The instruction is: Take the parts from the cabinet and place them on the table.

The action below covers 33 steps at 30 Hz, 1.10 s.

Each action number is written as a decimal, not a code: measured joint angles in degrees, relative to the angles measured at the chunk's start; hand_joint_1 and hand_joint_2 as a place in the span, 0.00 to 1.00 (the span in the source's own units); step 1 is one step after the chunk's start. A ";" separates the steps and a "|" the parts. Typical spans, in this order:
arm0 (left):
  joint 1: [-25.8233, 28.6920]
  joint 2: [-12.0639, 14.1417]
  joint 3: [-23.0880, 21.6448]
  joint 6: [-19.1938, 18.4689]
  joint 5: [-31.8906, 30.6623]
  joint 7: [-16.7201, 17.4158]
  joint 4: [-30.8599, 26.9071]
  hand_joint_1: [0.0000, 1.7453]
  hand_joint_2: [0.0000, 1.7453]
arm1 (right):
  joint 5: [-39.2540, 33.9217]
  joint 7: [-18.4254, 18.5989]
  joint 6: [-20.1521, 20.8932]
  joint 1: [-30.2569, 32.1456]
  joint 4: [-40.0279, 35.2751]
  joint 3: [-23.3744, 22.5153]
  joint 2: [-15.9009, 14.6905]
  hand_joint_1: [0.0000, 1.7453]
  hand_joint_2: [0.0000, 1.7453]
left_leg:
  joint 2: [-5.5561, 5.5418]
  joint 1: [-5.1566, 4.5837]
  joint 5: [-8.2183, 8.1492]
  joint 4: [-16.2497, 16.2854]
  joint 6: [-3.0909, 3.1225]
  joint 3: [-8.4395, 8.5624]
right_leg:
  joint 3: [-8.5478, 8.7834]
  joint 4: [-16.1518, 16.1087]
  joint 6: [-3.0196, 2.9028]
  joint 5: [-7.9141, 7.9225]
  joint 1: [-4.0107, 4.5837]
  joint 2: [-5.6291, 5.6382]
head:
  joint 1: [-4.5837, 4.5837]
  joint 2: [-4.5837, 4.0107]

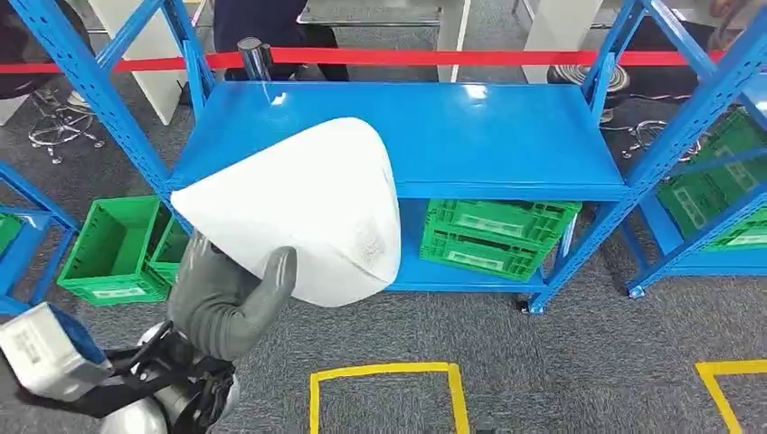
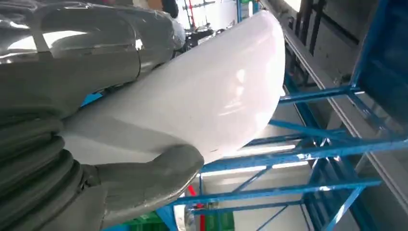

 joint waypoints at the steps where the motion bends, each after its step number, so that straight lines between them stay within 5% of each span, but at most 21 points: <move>1: 0.00 0.04 0.00 0.00 -0.02 0.11 0.00 1.00 1.00 | 0.00 0.00 0.09 0.06 0.00 0.00 0.07 0.00 1.00 | 0.02 0.00 -0.57 2.88 -0.21 -0.43 | -0.90 0.22 0.07 0.50 -0.01 -0.09 | -0.07 0.00; 3: 0.02 0.11 0.00 0.09 -0.18 0.46 0.00 1.00 1.00 | 0.00 0.00 0.22 0.18 0.00 0.00 0.20 0.00 1.00 | 0.07 0.07 2.95 2.19 -0.40 1.94 | -2.93 1.03 0.36 1.38 -0.11 -0.21 | -0.15 0.00; 5: 0.07 0.20 0.02 0.57 -0.76 1.33 -0.07 1.00 1.00 | 0.22 0.52 0.41 0.15 0.00 0.02 0.44 0.00 1.00 | 0.17 0.16 5.94 -5.53 -0.43 8.06 | -4.65 2.30 0.81 1.78 -0.32 -0.20 | -0.17 0.00; 7: 0.40 0.26 0.04 0.68 -1.20 1.81 -0.44 1.00 1.00 | 0.52 0.94 0.52 0.14 -0.02 0.02 0.63 0.00 1.00 | -0.03 -0.04 3.72 -12.24 0.16 12.49 | -5.85 3.70 1.22 1.89 -0.05 -0.10 | -0.68 0.00; 11: 1.18 0.50 0.07 1.07 -1.84 2.91 -1.01 1.00 1.00 | 0.88 1.93 0.74 0.31 0.00 0.02 0.83 0.00 1.00 | 0.10 0.22 4.50 -12.97 2.54 11.35 | -6.35 3.77 2.56 3.08 -0.20 -0.03 | -0.50 0.00; 13: 1.95 0.57 0.07 1.55 -3.02 4.24 -1.49 1.00 1.00 | 1.64 3.24 1.12 0.40 0.00 0.04 0.92 0.00 1.00 | 0.13 0.22 5.50 -12.93 3.28 10.43 | -7.62 7.67 3.38 -2.30 -0.44 0.16 | 0.16 0.00; 15: 3.39 0.74 0.11 1.86 -4.40 5.99 -2.38 1.00 1.00 | 2.30 4.00 1.18 0.39 0.00 0.09 0.98 0.00 1.00 | 0.19 0.08 6.57 -12.90 3.45 9.05 | -9.57 16.01 3.87 -8.32 -0.74 0.18 | 0.39 0.00; 16: 3.95 0.83 0.15 1.95 -4.77 6.43 -2.78 1.00 1.00 | 2.36 3.98 1.11 0.39 0.00 0.11 1.01 0.00 1.00 | 0.22 0.02 7.06 -12.83 3.47 8.32 | -9.90 19.11 3.97 -9.49 -0.76 0.19 | 0.39 0.00; 18: 4.84 0.98 0.15 1.95 -5.03 6.56 -3.56 1.00 1.00 | 2.36 3.17 0.79 0.38 0.00 0.13 0.98 0.00 1.00 | 0.29 -0.11 7.98 -12.82 3.37 7.12 | -7.90 18.74 3.76 -7.37 -0.77 0.20 | 0.63 0.00; 20: 4.93 1.14 0.17 1.68 -4.50 6.07 -4.11 1.00 1.00 | 2.25 2.05 -0.02 0.30 0.00 0.11 0.96 0.00 1.00 | 0.27 -0.33 8.92 -12.81 3.16 6.18 | -1.67 9.95 2.79 -3.43 -0.54 0.30 | 0.70 0.00; 21: 4.90 1.20 0.20 1.60 -3.80 5.36 -4.24 1.00 1.00 | 2.16 1.45 -0.46 0.18 0.00 0.11 0.77 0.00 1.00 | 0.28 -0.28 9.31 -12.81 3.06 6.00 | 1.84 4.76 2.01 -2.91 -0.23 0.50 | 0.72 0.00; 22: 4.88 1.20 0.26 1.57 -3.37 4.77 -4.28 1.00 1.00 | 2.14 0.99 -0.77 0.01 0.00 0.11 0.28 0.00 1.00 | 0.32 -0.62 9.59 -12.74 2.66 5.66 | 3.58 1.46 1.44 -3.71 0.00 0.47 | 0.70 0.00; 26: 4.73 1.27 0.85 1.40 -2.21 3.30 -4.26 1.00 1.00 | 2.05 -0.02 -1.03 -0.04 0.00 0.11 0.02 0.00 1.00 | 0.79 -0.44 11.20 -12.97 1.19 5.16 | 2.96 -0.30 1.02 -2.63 0.04 0.46 | 0.79 0.00; 28: 4.59 1.33 1.31 1.38 -2.03 3.21 -4.24 1.00 1.00 | 1.97 -0.09 -1.18 -0.15 0.02 0.07 -0.18 0.00 1.00 | 0.11 -0.08 6.51 -9.88 0.75 3.75 | 2.15 -0.59 0.37 -1.36 -0.26 0.13 | 0.41 0.00; 30: 4.64 1.42 1.53 1.38 -1.99 3.17 -4.17 1.00 1.00 | 1.81 -0.13 -1.18 -0.17 0.00 0.07 -0.33 0.00 1.00 | -0.01 0.02 0.43 -1.73 0.29 1.30 | 0.53 -0.23 0.25 -0.40 -0.23 0.05 | 0.13 0.00; 31: 4.63 1.55 1.55 1.38 -1.95 3.13 -4.07 1.00 1.00 | 1.79 -0.13 -1.22 -0.13 0.00 0.07 -0.35 0.00 1.00 | -0.02 0.01 -1.09 2.02 0.02 0.40 | -0.31 -0.04 0.27 0.09 -0.21 -0.05 | 0.07 0.00; 33: 4.66 1.70 1.57 1.33 -1.18 2.67 -4.07 1.00 1.00 | 1.70 -0.65 -1.75 -0.07 0.00 0.07 -0.37 0.00 1.00 | 0.04 0.03 1.04 3.50 -0.25 1.35 | -2.08 0.64 0.46 0.90 -0.24 -0.18 | -0.02 0.00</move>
